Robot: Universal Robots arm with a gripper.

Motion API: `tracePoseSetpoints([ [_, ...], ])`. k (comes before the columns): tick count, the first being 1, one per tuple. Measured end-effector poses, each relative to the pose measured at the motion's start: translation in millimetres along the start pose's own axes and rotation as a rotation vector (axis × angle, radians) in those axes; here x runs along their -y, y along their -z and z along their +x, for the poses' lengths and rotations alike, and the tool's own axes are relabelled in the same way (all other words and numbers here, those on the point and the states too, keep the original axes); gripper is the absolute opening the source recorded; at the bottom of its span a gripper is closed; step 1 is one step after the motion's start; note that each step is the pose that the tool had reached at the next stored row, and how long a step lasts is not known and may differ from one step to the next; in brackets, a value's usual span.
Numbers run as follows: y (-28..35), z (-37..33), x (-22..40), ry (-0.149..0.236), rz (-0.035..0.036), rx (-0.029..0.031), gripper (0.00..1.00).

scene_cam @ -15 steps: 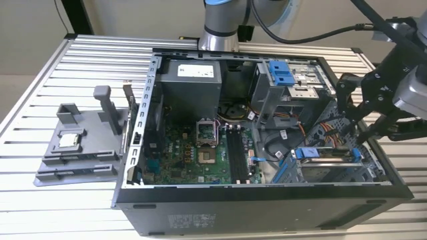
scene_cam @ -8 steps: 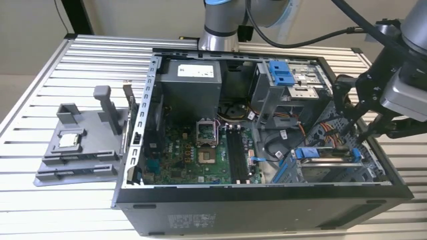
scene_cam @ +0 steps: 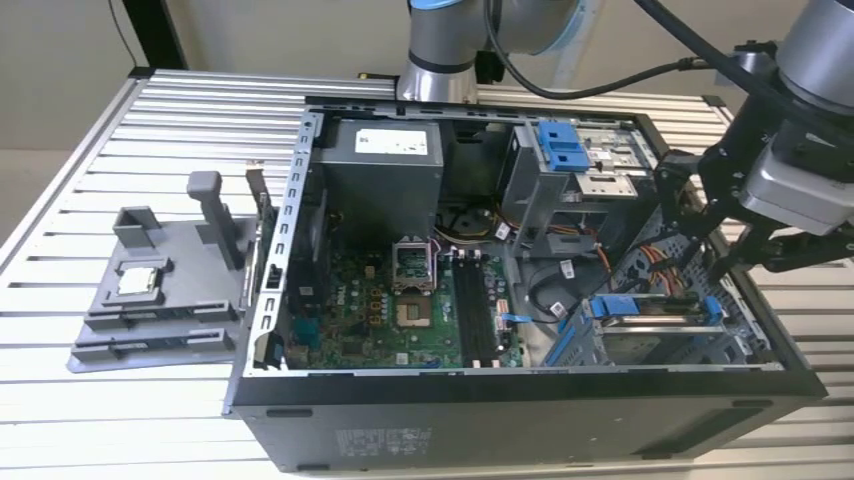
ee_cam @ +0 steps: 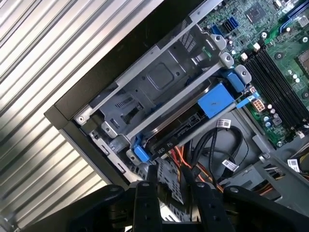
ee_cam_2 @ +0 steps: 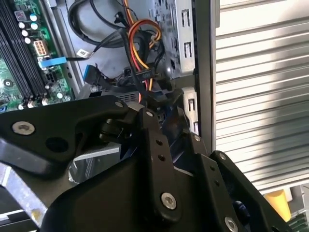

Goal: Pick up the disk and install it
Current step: 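Insert the second disk wire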

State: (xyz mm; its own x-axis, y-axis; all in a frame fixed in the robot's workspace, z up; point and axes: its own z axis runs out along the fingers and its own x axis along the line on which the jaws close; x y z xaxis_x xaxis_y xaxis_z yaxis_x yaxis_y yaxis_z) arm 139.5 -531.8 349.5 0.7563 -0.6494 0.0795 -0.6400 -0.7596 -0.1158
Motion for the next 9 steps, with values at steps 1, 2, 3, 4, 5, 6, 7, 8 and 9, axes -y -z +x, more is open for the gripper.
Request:
tracePoseSetpoints([
  [1, -0.2, -0.1, 0.1, 0.001, 0.0006, -0.0003, 1.0],
  [2, -0.3, -0.2, 0.1, 0.007, 0.0015, -0.0005, 1.0],
  [3, -0.3, -0.2, 0.0, 0.02, 0.0035, 0.0, 1.0],
  [4, -0.5, -0.3, 0.0, 0.031, 0.0063, -0.0001, 1.0],
  [5, -0.6, -0.4, 0.0, 0.041, 0.0096, -0.0009, 1.0],
  [6, -0.8, -0.4, -0.1, 0.05, 0.0133, -0.0018, 1.0],
  [7, -0.9, -0.3, -0.2, 0.059, 0.0173, -0.0025, 1.0],
  [8, -1.1, -0.3, -0.2, 0.066, 0.0219, -0.0027, 1.0],
  [9, -1.3, -0.2, -0.3, 0.074, 0.0274, -0.0031, 1.0],
])
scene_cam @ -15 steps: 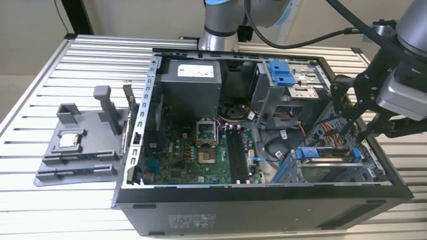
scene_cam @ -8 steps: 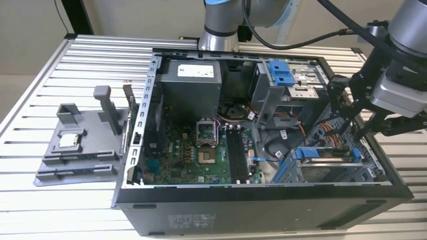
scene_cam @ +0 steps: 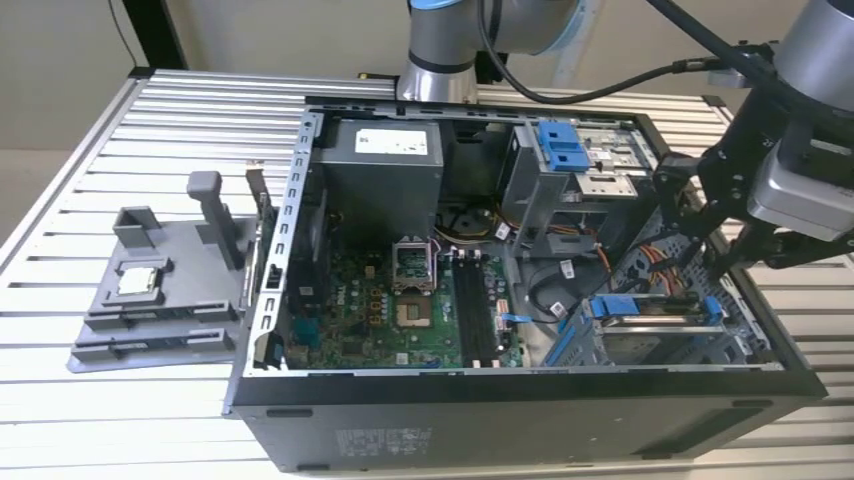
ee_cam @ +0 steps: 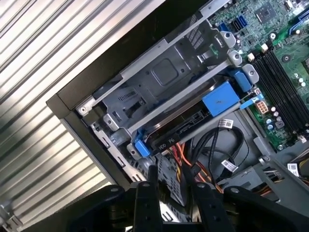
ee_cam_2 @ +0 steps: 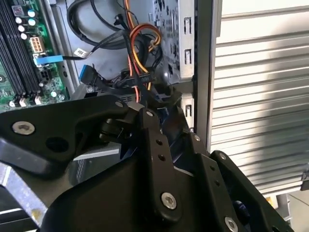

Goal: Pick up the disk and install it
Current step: 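Insert the second disk wire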

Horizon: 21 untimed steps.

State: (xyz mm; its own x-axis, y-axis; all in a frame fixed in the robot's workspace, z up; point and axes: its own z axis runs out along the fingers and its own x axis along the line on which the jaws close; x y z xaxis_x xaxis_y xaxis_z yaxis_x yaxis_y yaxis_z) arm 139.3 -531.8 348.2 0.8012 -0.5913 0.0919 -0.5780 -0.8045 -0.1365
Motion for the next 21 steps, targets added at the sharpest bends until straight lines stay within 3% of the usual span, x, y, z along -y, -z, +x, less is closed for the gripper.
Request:
tracePoseSetpoints([
  [4, -0.2, -0.1, -0.6, 0.029, 0.0171, 0.0006, 1.0],
  [7, -0.1, -0.8, -1.2, 0.039, 0.0202, 0.0019, 1.0],
  [8, -0.1, -0.8, -1.2, 0.04, 0.0204, 0.0022, 0.0],
  [17, 0.4, -3.2, -3.0, 0.05, 0.0212, 0.0036, 0.0],
  [21, 0.8, -5.3, -4.5, 0.033, 0.0196, 0.0011, 0.0],
])
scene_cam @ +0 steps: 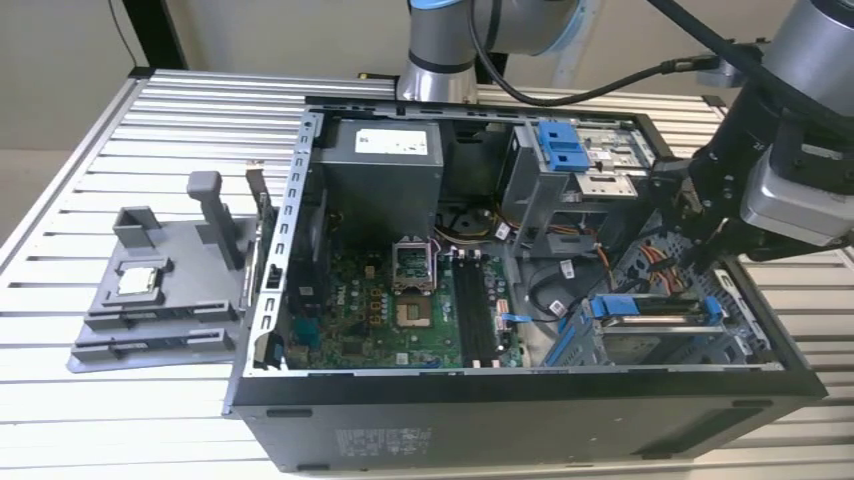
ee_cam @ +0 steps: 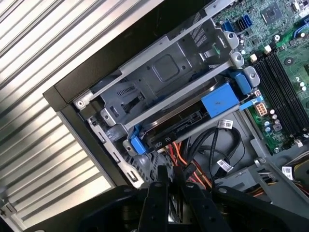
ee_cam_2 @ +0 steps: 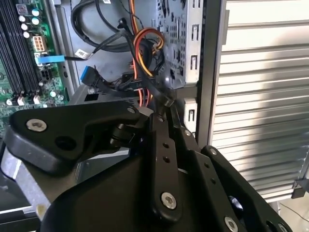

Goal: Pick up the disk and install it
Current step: 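Insert the second disk wire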

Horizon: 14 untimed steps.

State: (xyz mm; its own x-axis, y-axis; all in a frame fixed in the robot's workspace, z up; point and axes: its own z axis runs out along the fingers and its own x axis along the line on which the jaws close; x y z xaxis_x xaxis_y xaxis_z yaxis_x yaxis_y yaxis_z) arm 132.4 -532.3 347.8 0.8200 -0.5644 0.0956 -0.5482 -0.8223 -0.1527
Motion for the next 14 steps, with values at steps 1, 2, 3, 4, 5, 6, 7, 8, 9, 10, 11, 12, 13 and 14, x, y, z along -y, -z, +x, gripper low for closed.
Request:
tracePoseSetpoints([
  [1, 0.0, -0.5, -0.3, -0.005, -0.0004, -0.0007, 0.0],
  [2, 0.1, -0.9, -0.6, -0.01, -0.0009, -0.0015, 0.0],
  [3, 0.3, -1.5, -1.0, -0.015, -0.0015, -0.0023, 0.0],
  [4, 0.6, -2.4, -1.6, -0.019, -0.0019, -0.0029, 0.0],
  [5, 0.8, -4.0, -2.6, -0.022, -0.0021, -0.0034, 0.0],
  [6, 1.1, -5.4, -3.7, -0.024, -0.0023, -0.0038, 0.0],
  [7, 1.3, -6.0, -4.6, -0.024, -0.0025, -0.0039, 0.0],
  [8, 1.3, -6.0, -4.6, -0.024, -0.0024, -0.0038, 0.0],
  [9, 1.3, -6.1, -4.6, -0.024, -0.0024, -0.0038, 0.0],
  [10, 1.3, -6.1, -4.6, -0.024, -0.0024, -0.0038, 0.0],
  [11, 1.3, -6.1, -4.6, -0.024, -0.0023, -0.0038, 0.0],
  [12, 1.3, -6.2, -4.6, -0.026, -0.0023, -0.0039, 0.0],
  [13, 1.2, -6.2, -4.6, -0.033, -0.0026, -0.0047, 0.0],
  [14, 1.2, -6.2, -4.6, -0.042, -0.0035, -0.0061, 0.0],
])
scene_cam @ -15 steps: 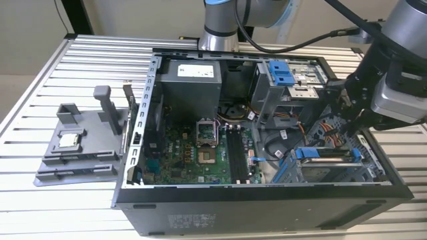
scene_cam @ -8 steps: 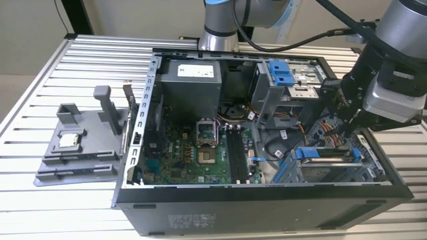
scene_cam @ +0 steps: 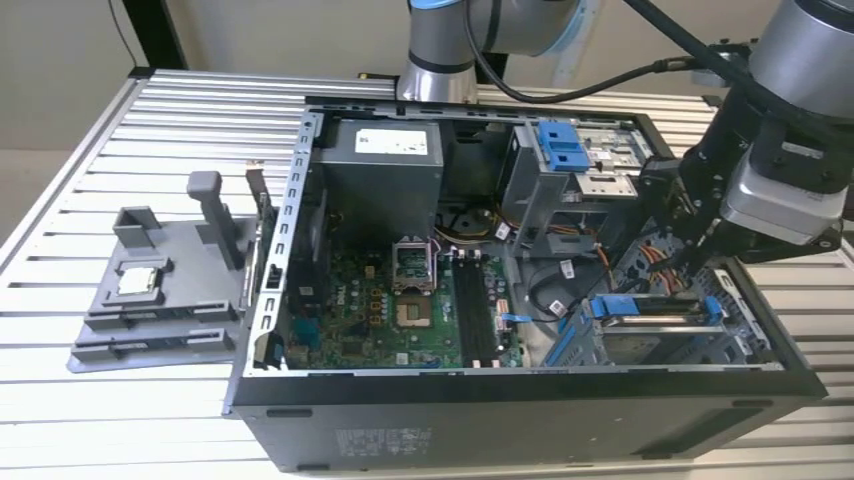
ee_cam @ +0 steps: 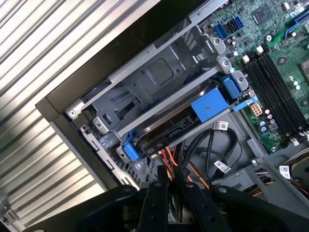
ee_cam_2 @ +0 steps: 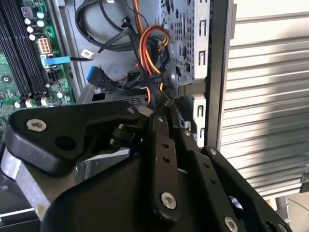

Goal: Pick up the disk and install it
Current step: 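Insert the second disk wire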

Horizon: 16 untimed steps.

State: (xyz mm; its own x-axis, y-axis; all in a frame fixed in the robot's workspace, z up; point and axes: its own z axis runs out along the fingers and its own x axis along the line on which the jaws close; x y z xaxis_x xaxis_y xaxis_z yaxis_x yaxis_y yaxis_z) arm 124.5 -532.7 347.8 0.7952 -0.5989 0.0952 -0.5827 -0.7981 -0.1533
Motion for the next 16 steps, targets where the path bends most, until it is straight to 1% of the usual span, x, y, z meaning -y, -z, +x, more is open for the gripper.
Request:
tracePoseSetpoints([
  [6, 0.5, 0.1, 0.0, -0.072, -0.0068, -0.0111, 0.0],
  [8, 0.6, 0.1, 0.0, -0.093, -0.0094, -0.0137, 0.0],
  [9, 0.8, 0.1, 0.0, -0.101, -0.0112, -0.0139, 0.0],
  [13, 0.8, 0.1, 0.1, -0.134, -0.0203, -0.0112, 0.0],
  [16, 0.9, 0.1, 0.1, -0.16, -0.025, -0.0126, 0.0],
])
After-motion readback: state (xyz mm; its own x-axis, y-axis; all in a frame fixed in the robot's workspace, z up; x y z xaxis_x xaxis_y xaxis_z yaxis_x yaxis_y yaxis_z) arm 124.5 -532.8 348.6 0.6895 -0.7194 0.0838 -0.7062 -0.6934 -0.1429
